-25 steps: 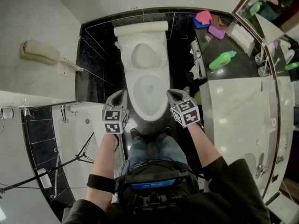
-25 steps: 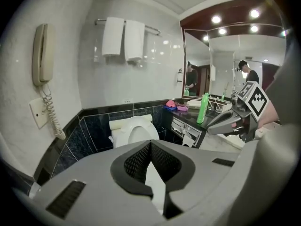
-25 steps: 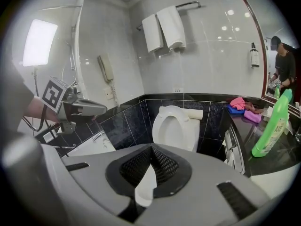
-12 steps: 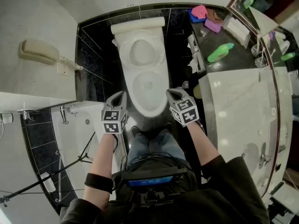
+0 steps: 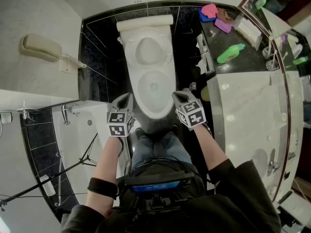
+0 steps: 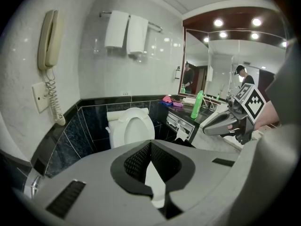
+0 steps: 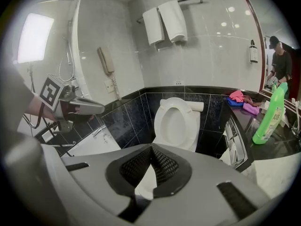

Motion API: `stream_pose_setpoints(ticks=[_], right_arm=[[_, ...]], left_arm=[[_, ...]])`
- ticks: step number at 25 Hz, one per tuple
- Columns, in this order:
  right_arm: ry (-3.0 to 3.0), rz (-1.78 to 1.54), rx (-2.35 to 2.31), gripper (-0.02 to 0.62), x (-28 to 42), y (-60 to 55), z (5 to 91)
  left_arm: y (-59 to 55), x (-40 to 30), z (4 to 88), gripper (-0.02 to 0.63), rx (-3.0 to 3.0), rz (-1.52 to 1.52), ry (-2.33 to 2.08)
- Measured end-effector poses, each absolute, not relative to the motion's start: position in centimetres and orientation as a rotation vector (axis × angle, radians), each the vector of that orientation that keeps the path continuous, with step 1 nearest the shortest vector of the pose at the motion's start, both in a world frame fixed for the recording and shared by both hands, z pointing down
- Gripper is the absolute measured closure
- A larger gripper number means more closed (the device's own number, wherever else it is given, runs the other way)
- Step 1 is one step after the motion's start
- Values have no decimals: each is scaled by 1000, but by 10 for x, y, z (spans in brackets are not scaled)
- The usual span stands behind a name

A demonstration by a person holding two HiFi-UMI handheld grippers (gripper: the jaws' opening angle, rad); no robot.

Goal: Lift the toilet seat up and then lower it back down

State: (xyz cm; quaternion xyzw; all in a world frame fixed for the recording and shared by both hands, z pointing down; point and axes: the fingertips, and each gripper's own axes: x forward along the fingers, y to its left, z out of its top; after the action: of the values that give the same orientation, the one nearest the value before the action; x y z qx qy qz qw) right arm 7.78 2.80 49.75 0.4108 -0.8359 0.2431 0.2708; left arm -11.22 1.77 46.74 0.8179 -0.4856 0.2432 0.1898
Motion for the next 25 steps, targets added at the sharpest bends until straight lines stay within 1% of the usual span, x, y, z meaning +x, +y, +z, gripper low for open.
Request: stream_pose_setpoints(ticks=[25], right_arm=[[-2239,654,1115,591,84,36,501]], left_arm=[[33,-105,472,598,2298,706,-1353]])
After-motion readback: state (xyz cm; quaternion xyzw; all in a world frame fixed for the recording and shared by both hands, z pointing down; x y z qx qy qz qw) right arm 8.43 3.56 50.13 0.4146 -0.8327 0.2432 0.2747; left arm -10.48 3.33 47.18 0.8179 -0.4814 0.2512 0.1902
